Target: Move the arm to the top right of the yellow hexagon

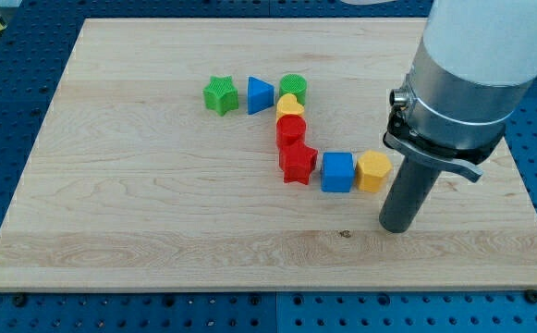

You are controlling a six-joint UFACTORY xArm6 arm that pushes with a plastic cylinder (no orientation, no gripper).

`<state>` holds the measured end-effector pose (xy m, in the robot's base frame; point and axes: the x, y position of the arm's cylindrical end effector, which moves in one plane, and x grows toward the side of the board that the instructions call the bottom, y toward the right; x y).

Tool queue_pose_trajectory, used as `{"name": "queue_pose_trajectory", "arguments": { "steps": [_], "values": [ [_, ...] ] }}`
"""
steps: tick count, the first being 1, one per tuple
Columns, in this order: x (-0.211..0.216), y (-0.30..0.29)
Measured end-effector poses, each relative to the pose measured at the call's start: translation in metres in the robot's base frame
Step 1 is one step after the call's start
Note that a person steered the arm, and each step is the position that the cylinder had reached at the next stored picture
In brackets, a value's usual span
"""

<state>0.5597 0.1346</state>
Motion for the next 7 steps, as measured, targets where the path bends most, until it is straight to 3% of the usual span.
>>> {"name": "queue_pose_trajectory", "arguments": {
  "steps": [3,5,7],
  "values": [
    [0.001,0.016],
    [-0.053,0.031],
    [-0.077,0.031]
  ]
}}
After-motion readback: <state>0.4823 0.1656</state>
